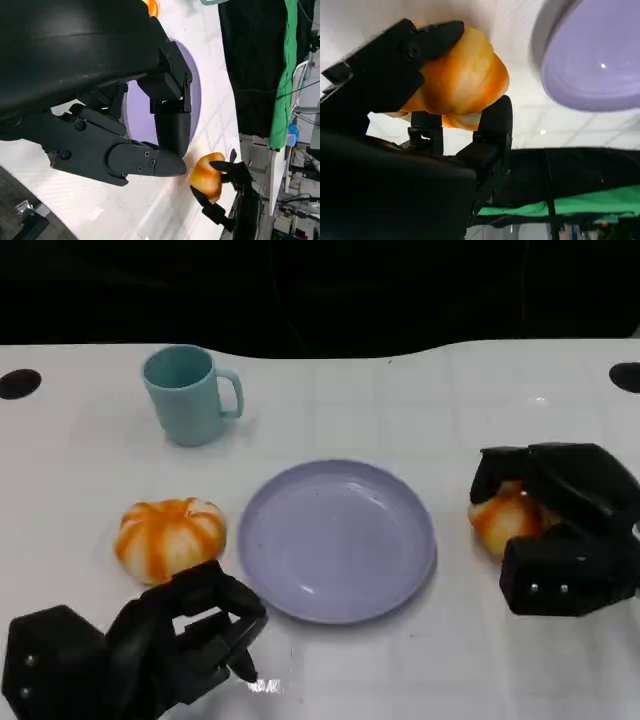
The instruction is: Grasp the bread from the table and place it into the plate.
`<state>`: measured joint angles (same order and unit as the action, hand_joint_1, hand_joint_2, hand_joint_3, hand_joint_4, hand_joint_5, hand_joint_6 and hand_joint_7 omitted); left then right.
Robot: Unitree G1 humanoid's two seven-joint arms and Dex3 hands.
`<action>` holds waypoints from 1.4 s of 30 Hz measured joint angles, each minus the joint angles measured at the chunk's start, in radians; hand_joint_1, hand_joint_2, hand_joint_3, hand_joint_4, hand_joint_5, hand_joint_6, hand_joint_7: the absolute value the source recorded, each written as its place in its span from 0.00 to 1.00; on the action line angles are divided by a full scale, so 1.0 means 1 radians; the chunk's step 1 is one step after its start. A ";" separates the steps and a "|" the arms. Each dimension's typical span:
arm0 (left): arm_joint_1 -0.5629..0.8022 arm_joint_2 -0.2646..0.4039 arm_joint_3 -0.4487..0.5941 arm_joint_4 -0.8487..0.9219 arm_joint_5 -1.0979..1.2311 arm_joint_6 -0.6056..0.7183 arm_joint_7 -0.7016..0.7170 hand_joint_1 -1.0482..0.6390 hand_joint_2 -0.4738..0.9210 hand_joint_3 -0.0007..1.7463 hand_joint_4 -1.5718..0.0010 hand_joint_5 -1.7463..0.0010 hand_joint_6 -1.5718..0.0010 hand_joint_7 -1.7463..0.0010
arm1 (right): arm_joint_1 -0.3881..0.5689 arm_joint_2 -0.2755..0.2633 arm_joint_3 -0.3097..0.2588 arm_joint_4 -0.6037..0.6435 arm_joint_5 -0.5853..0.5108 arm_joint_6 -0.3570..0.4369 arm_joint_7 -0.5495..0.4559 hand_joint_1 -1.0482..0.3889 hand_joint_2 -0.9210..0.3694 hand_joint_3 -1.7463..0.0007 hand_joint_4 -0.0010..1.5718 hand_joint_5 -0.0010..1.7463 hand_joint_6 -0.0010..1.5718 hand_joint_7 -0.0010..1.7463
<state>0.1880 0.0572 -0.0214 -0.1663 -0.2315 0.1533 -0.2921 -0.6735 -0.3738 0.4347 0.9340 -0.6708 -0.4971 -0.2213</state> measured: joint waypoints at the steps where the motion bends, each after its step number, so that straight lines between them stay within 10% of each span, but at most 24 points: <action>1: 0.000 -0.001 0.000 0.000 0.000 0.000 0.000 0.32 1.00 0.17 0.54 0.00 0.53 0.21 | 0.000 0.004 -0.004 -0.001 0.006 -0.006 -0.002 0.76 0.40 0.36 0.55 1.00 0.51 0.86; 20: 0.000 -0.007 -0.003 0.000 0.000 0.000 0.000 0.33 1.00 0.16 0.53 0.00 0.53 0.20 | 0.001 0.090 -0.036 -0.144 0.083 -0.115 0.031 0.74 0.50 0.25 0.61 1.00 0.47 1.00; 42: 0.024 -0.014 -0.017 -0.014 0.005 0.000 0.005 0.33 1.00 0.16 0.52 0.00 0.53 0.21 | -0.064 0.225 0.020 -0.101 0.064 -0.163 0.122 0.64 0.49 0.24 0.62 1.00 0.50 0.92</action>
<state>0.2120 0.0435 -0.0381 -0.1807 -0.2262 0.1537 -0.2874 -0.7375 -0.1484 0.4543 0.8332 -0.6066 -0.6598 -0.0997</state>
